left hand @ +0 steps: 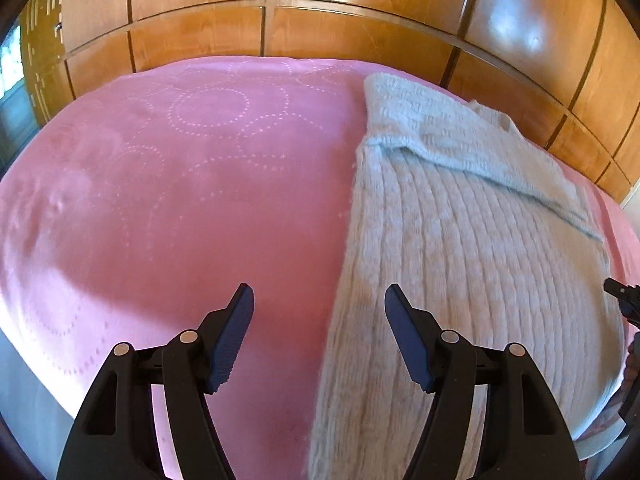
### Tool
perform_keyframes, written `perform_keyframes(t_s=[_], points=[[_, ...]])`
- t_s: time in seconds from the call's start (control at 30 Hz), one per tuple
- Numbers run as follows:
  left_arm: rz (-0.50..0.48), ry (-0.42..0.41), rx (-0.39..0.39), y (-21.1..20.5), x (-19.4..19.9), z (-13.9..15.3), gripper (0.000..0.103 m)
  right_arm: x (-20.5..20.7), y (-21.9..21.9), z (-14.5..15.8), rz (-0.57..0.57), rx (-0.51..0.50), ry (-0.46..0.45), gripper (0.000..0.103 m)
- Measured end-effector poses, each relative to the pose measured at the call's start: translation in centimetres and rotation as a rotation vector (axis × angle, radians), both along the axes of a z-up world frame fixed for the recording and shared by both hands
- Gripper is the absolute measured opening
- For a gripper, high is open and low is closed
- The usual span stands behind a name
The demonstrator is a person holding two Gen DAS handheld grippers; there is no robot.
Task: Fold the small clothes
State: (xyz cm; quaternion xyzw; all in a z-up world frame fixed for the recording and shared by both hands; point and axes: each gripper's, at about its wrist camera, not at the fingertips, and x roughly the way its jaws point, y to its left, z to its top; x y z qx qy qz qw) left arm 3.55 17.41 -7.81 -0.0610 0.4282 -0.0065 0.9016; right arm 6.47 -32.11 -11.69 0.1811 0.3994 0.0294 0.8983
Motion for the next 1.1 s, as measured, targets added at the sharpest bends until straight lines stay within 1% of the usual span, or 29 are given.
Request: perform_keyframes(t_s=[0.23,0.33,0.4,0.43,0.47,0.5,0.53,0.57,0.6,0.63,0.7,0.73,0.77,0.8,0.83,0.87,0.9,0.97,1.1], points=[[-0.015,0.004,-0.001,-0.5,-2.0,-0.7,0.067,-5.0,0.4,-0.6,0.063,0.09,0.004,0.094],[-0.018,0.014,-0.017,-0.5,-2.8,-0.8,0.067,-6.7,0.7,-0.8,0.118,0.122,0.019,0.093],[-0.032,0.031,-0.042,-0.3,-3.6,-0.9,0.067,-7.5,1.1,-1.1,0.17,0.148,0.039,0.09],[-0.046,0.039,-0.055,-0.4,-4.4,-1.0,0.067,-8.1,1.4,-1.3,0.188,0.141,0.05,0.087],[-0.06,0.046,-0.063,-0.3,-4.9,-1.1,0.067,-8.5,1.6,-1.6,0.207,0.14,0.065,0.081],[-0.074,0.055,-0.071,-0.3,-5.3,-1.3,0.065,-8.8,1.8,-1.8,0.216,0.145,0.077,0.078],[-0.091,0.069,-0.081,-0.4,-5.9,-1.4,0.057,-9.1,1.9,-2.0,0.219,0.146,0.086,0.071],[-0.113,0.085,-0.098,-0.4,-6.6,-1.5,0.052,-9.5,1.9,-2.2,0.225,0.152,0.097,0.064],[-0.127,0.092,-0.114,-0.4,-7.1,-1.5,0.05,-9.8,1.9,-2.4,0.233,0.163,0.106,0.062],[-0.143,0.102,-0.132,-0.5,-7.5,-1.6,0.042,-10.2,1.8,-2.6,0.238,0.171,0.112,0.056],[-0.173,0.132,-0.172,-0.6,-8.0,-1.9,0.033,-10.5,1.8,-3.1,0.253,0.181,0.132,0.05],[-0.187,0.145,-0.195,-0.7,-8.2,-2.1,0.029,-10.5,1.8,-3.2,0.259,0.182,0.142,0.045],[-0.211,0.157,-0.217,-0.9,-8.4,-2.2,0.02,-10.5,1.8,-3.3,0.266,0.18,0.152,0.038],[-0.227,0.16,-0.216,-1.1,-8.5,-2.2,0.015,-10.3,1.9,-3.3,0.272,0.177,0.158,0.033],[-0.244,0.158,-0.212,-1.3,-8.6,-2.1,0.008,-10.3,2.1,-3.3,0.285,0.175,0.169,0.023],[-0.258,0.156,-0.226,-1.4,-8.6,-1.8,0.007,-10.3,2.2,-3.1,0.296,0.182,0.172,0.016],[-0.267,0.152,-0.249,-1.3,-8.7,-1.6,0.007,-10.1,2.5,-2.7,0.312,0.194,0.165,0.016],[-0.293,0.125,-0.332,-1.0,-8.5,-0.1,0.006,-10.0,2.8,-1.5,0.335,0.207,0.129,0.015],[-0.322,0.049,-0.444,-0.6,-6.9,3.0,0.006,-8.6,2.6,2.4,0.321,0.281,-0.013,0.014]])
